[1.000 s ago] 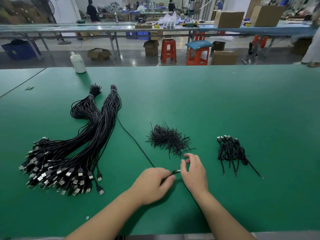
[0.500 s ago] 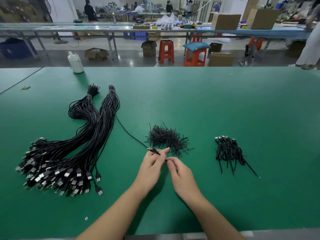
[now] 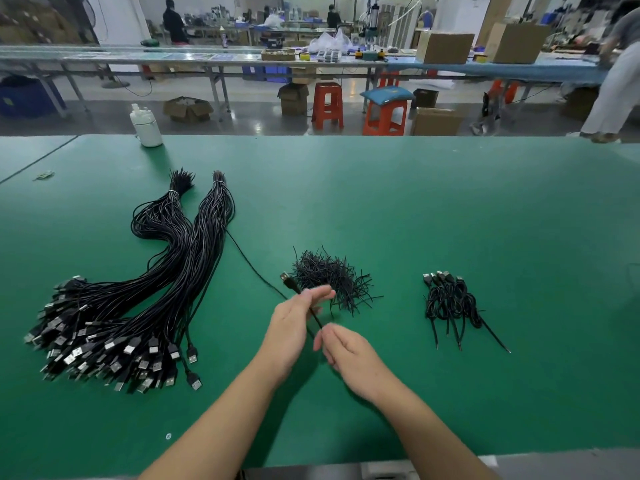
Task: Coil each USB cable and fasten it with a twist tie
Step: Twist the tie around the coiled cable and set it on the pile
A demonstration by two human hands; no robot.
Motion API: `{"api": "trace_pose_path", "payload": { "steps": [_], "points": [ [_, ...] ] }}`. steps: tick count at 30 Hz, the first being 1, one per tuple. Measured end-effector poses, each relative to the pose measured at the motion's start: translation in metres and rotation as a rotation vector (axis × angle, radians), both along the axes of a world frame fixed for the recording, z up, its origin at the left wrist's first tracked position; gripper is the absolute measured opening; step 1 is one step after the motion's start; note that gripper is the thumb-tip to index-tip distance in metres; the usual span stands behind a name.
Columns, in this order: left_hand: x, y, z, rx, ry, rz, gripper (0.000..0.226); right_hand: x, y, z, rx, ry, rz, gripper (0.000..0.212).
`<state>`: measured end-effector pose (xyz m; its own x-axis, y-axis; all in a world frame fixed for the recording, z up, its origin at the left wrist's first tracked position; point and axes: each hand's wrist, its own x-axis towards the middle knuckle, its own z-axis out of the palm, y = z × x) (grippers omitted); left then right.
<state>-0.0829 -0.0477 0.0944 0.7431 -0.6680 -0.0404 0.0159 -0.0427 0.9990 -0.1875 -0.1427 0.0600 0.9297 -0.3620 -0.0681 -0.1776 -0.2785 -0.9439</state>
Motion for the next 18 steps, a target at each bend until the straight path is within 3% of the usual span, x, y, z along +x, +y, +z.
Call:
{"api": "trace_pose_path", "payload": {
  "steps": [2, 4, 6, 8, 10, 11, 14, 16, 18],
  "points": [
    [0.012, -0.004, 0.01, -0.155, 0.088, 0.204, 0.041, -0.002, 0.003, -0.005, 0.091, 0.057, 0.06, 0.039],
    [0.031, -0.007, 0.019, -0.391, 0.374, 0.294, 0.042, -0.004, 0.004, -0.008, 0.221, 0.083, 0.072, 0.036],
    [0.044, -0.003, 0.022, -0.544, 0.635, 0.229, 0.044, -0.002, 0.003, -0.007, 0.312, 0.088, 0.049, 0.036],
    [0.047, 0.011, 0.028, -0.532, 0.76, 0.06, 0.036, 0.001, -0.002, -0.004, 0.316, 0.101, 0.039, 0.039],
    [0.045, 0.029, 0.031, -0.409, 0.843, -0.216, 0.017, 0.0, -0.008, 0.0, 0.27, 0.131, 0.05, 0.044],
    [0.044, 0.036, 0.032, -0.285, 0.84, -0.389, 0.019, -0.002, -0.011, 0.002, 0.262, 0.15, 0.062, 0.046],
    [0.039, 0.05, 0.021, 0.217, 0.544, -0.813, 0.038, -0.004, -0.018, 0.007, 0.322, 0.214, 0.11, 0.049],
    [0.028, 0.048, 0.012, 0.502, 0.388, -0.882, 0.045, -0.003, -0.016, 0.011, 0.352, 0.232, 0.138, 0.047],
    [0.016, 0.042, 0.006, 0.646, 0.221, -0.782, 0.048, -0.001, -0.012, 0.013, 0.356, 0.222, 0.125, 0.044]
  ]
}}
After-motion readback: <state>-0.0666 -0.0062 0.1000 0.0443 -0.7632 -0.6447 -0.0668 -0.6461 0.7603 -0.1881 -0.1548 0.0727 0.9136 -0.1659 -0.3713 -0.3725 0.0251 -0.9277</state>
